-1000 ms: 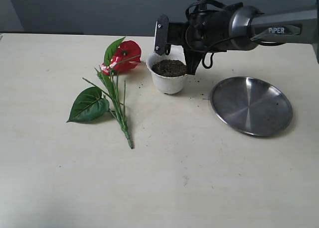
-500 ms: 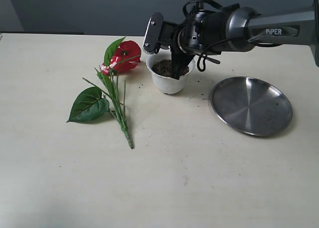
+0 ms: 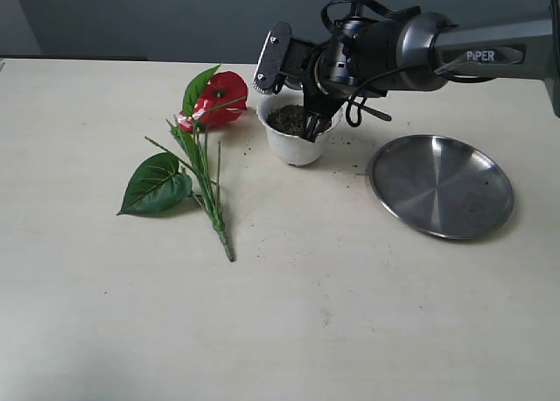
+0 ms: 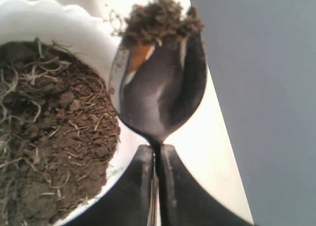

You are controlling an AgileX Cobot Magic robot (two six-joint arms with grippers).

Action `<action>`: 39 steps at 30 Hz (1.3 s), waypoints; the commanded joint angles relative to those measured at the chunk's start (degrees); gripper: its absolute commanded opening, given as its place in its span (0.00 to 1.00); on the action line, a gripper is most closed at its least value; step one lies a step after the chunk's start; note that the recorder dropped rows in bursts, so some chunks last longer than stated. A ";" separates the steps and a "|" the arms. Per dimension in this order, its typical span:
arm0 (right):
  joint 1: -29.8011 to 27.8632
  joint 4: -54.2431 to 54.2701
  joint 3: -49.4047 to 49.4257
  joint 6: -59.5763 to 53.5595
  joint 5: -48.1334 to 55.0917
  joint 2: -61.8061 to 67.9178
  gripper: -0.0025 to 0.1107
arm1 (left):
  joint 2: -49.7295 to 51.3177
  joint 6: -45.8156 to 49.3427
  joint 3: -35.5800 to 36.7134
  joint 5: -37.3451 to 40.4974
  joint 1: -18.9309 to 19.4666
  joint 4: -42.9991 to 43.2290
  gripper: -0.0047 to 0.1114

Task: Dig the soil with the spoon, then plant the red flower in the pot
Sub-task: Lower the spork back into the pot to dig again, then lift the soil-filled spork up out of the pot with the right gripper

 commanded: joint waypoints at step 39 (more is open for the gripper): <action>-0.08 0.76 -0.40 0.21 -2.63 -0.49 0.02 | -0.22 -0.10 0.22 -0.70 -0.10 0.00 0.04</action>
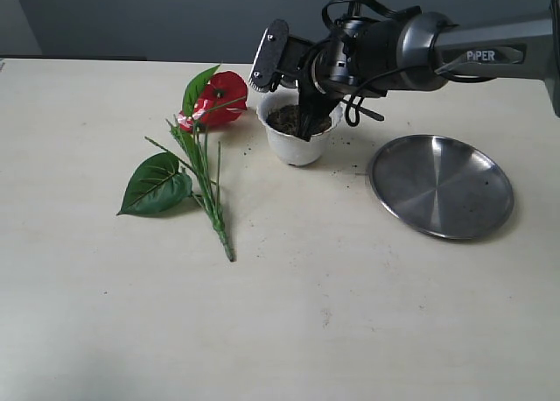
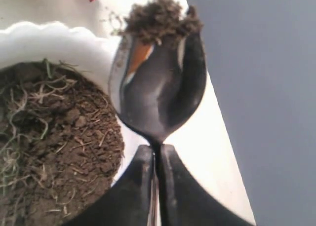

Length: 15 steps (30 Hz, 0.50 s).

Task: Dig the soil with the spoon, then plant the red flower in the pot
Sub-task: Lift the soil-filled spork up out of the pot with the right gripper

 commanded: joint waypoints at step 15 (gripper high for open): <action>-0.08 6.64 -0.40 9.10 1.03 -4.58 0.02 | -0.22 -0.10 0.22 -0.70 -0.10 0.00 0.04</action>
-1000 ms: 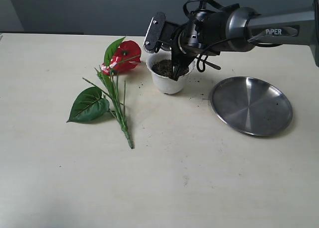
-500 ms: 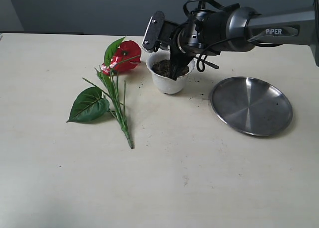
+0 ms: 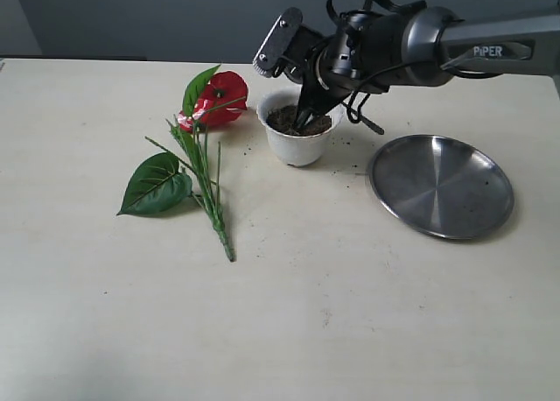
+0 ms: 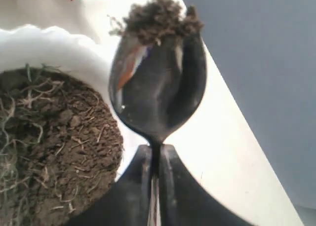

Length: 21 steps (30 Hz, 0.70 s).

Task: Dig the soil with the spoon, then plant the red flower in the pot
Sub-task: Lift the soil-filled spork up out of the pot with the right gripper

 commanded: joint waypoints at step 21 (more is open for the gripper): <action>-2.46 19.54 -0.26 16.54 -6.87 -11.52 0.02 | -0.22 -0.10 0.22 -0.70 -0.10 0.00 0.04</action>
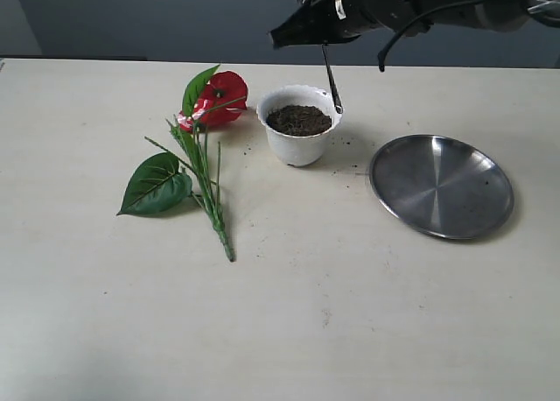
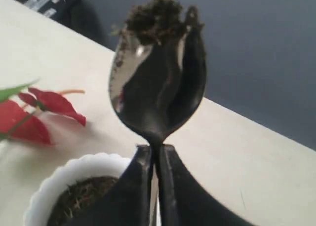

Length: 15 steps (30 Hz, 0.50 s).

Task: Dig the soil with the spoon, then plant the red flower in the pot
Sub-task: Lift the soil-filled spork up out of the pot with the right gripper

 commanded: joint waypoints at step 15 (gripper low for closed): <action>-9.49 4.07 -0.22 9.13 2.80 -3.92 0.02 | -0.22 -0.10 0.22 -0.70 -0.10 0.00 0.04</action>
